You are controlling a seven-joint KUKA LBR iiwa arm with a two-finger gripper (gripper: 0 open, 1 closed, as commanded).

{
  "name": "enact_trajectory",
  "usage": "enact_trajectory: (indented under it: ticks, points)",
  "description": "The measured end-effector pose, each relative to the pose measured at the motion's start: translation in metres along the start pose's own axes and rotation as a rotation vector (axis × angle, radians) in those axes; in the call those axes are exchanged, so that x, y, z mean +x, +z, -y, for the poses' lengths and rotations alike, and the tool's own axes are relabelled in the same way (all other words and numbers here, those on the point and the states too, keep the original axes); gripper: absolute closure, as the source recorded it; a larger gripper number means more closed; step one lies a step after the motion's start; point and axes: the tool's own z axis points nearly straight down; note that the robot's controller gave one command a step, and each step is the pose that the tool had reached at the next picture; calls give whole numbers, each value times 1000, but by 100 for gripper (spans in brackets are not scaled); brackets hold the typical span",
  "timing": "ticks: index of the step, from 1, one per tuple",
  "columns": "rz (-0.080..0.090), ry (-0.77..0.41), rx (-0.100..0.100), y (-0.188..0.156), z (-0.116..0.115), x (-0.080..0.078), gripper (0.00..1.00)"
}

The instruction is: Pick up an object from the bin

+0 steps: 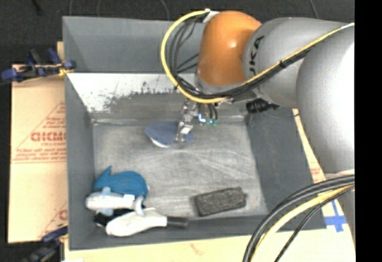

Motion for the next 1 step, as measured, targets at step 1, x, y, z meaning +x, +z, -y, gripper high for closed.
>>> enact_trajectory:
  ticks: [1]
  points:
    - [22, -8, -5, -40, 3, -8, 100]
